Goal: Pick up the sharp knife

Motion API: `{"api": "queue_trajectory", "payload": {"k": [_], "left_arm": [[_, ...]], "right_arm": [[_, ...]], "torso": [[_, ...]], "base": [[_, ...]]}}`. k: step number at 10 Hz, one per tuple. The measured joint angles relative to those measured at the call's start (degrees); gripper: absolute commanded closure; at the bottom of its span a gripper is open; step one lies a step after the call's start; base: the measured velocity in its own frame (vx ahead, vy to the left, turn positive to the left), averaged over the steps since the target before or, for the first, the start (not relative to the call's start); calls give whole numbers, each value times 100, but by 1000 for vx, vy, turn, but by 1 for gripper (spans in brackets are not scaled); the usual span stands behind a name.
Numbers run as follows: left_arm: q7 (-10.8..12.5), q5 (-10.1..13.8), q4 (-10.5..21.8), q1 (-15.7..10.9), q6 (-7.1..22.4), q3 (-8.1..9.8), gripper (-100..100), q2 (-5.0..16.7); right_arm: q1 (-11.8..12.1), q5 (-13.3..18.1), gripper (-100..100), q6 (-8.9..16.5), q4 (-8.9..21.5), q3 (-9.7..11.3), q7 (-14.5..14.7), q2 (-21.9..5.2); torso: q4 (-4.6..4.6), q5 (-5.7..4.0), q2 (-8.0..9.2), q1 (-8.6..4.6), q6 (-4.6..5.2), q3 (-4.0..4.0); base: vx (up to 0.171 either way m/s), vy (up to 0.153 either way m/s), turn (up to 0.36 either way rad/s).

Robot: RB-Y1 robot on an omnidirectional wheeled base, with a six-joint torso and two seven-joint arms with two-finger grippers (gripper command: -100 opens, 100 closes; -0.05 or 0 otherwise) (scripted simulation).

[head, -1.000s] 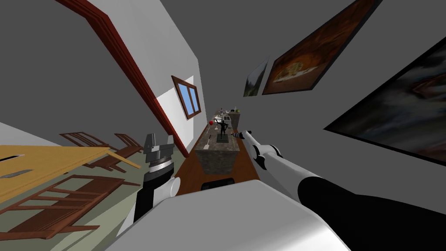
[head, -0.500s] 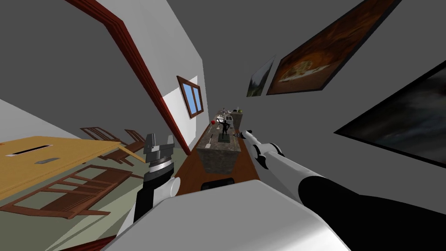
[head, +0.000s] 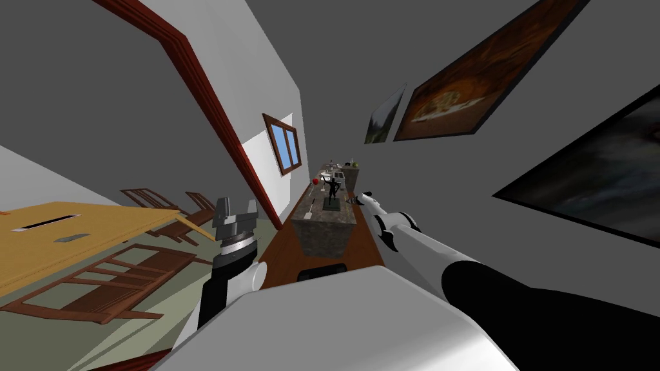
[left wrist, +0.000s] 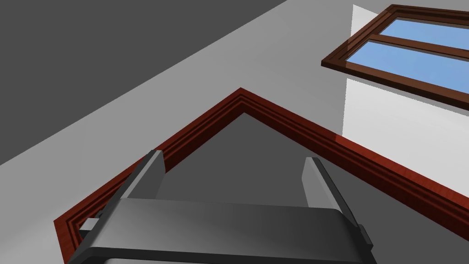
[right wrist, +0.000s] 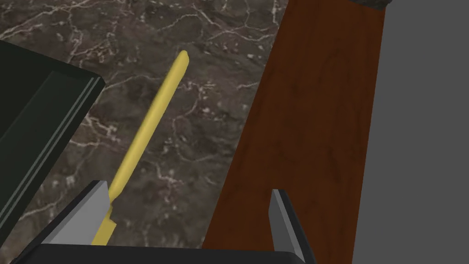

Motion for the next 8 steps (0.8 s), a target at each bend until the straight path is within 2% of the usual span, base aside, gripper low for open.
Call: {"api": "queue_trajectory", "payload": {"k": [1,2,3,4,5,6,8], "left_arm": [[0,0,0,-2,0,0,0,0],[0,0,0,-1,0,0,0,1],[0,0,0,0,0,1,0,0],[0,0,0,0,0,0,0,0],[0,0,0,0,0,0,0,0],[0,0,0,0,0,0,0,0],[0,0,0,0,0,0,0,0]], "right_arm": [[-20,114,-100,-110,72,135,203,-152],[57,317,-100,-242,-42,320,333,-201],[55,505,-100,-387,-34,498,466,-209],[-22,626,-100,-545,139,634,698,-211],[41,827,-100,-568,31,712,840,-208],[25,994,-100,-571,49,732,1004,-208],[3,1126,-100,-589,92,734,1383,-211]], "torso": [[0,-3,7,-18,-4,3],[1,-7,11,-27,1,5],[0,-6,7,-22,4,3],[-1,-4,1,-14,3,0],[-2,-3,-3,-8,2,-3],[-3,-2,-5,-6,2,-4],[-3,-2,-5,-8,2,-4]], "base": [[-45,-61,191],[-24,-32,-8],[-8,-7,-32],[1,5,-2],[3,7,4],[0,0,0],[0,0,0]]}}
